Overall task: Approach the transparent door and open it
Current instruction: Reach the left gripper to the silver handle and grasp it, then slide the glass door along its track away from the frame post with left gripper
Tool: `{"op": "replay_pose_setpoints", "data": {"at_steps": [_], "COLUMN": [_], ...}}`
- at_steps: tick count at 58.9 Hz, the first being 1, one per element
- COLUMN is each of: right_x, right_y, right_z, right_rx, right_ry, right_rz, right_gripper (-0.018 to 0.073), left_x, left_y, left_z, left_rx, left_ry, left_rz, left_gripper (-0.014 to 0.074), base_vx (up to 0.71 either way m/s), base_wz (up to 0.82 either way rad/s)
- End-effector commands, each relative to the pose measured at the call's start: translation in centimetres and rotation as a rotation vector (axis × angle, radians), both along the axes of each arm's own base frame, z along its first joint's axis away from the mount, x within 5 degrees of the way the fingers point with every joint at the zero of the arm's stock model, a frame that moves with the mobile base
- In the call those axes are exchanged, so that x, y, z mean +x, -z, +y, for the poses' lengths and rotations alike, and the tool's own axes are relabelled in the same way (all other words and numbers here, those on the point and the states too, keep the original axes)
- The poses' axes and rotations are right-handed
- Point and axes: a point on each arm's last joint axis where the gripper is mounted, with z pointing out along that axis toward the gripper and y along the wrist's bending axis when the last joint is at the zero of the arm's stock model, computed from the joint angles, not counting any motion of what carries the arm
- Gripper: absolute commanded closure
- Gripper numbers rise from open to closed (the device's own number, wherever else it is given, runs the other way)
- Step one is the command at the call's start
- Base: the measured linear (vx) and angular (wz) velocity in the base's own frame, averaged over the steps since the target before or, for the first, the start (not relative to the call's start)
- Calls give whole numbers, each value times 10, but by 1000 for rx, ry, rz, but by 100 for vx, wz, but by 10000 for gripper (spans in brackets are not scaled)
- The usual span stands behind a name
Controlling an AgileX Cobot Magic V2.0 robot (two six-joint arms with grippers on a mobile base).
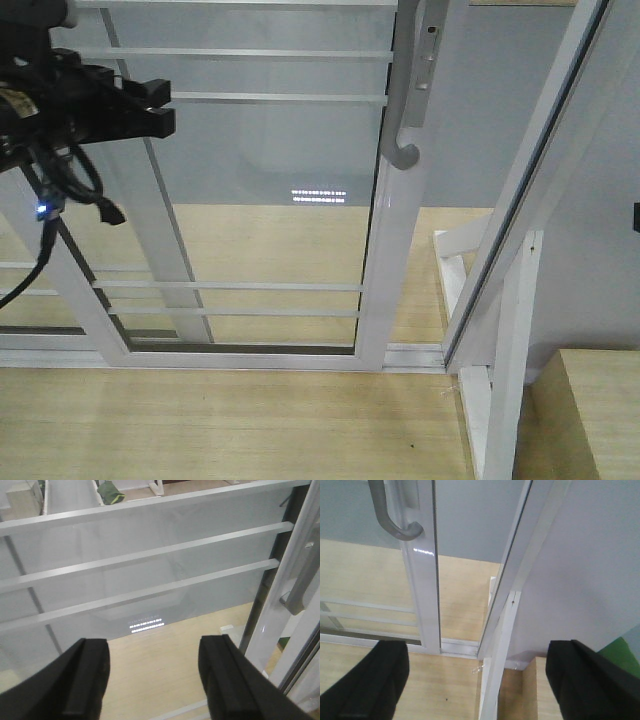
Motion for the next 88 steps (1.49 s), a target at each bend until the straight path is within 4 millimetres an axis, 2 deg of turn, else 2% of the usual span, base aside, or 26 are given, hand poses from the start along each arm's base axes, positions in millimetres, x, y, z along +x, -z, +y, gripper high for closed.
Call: {"op": "replay_pose_setpoints", "data": {"at_steps": [1,12,20,35,56,71,88], "right_x": [-1,-1,-1,5,6,6,6], "right_y": [-10,-9,-9,10,8,8,8], "right_z": [-2,-5,-4,1,2,2,2], "right_rx": [-10,-50,-37,-24,-5,-5,-5], "right_ry": [8,14,11,-24,-33,-32,-33], "right_rz": [-42,-36,-34,-71,-92,-91,-91], "right_gripper": [-43,-39,-35,-35,-35,-35,-35], "left_x": [15,48,64,80,96,117,133], "left_y": [-30,-29,-26,-18,-4,10,17], "left_z": [-16,-51,-75,-125,-187,-209,-229], "left_rx": [-73,-79,-85,-96,-115,-131,-228], "left_ry": [23,78,116,201,292,301,292], "left_rz": [-144,-146,-151,-159,-177,-196,-258], "left_gripper": [80,80,80,80,80,80,80], "base_vx": [0,0,0,0,0,0,0], "base_wz": [0,0,0,0,0,0,0]}}
